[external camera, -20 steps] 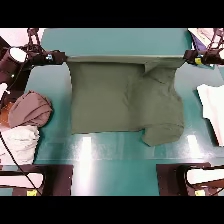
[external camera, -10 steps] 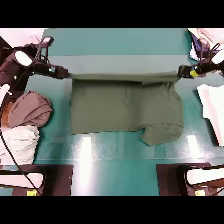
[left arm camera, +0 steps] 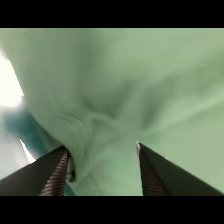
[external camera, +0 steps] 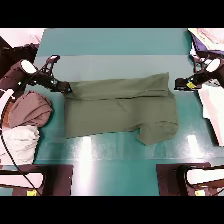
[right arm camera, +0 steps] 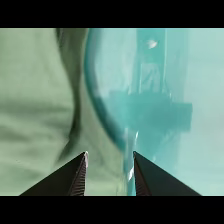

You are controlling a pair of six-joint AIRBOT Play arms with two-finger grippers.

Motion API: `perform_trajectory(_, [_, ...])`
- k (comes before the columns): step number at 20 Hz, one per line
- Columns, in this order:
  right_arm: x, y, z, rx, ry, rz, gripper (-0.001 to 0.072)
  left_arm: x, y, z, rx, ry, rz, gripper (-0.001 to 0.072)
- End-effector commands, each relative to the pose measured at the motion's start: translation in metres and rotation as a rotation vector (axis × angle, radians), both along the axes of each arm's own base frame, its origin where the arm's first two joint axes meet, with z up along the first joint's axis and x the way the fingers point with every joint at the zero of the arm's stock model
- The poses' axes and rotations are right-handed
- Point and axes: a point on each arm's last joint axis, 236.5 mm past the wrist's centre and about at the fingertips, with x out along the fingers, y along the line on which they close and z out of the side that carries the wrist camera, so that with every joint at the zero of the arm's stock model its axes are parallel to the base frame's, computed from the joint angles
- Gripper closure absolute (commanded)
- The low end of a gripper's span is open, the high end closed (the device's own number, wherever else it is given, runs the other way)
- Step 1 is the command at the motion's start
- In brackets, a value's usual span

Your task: Fold the shirts.

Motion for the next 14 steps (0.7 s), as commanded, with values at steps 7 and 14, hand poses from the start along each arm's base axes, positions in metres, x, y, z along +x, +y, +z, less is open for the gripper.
perform_trajectory(7, [-0.047,-0.003,0.061,0.197,-0.116,-0.104,0.0365,-0.061,0.035,0.018,-0.078,0.226,0.125,0.0206])
perform_trajectory(14, [-0.048,0.043,0.045,0.260,-0.124,-0.043,0.0364,-0.055,0.035,0.013,-0.088,0.218,0.185,0.0207])
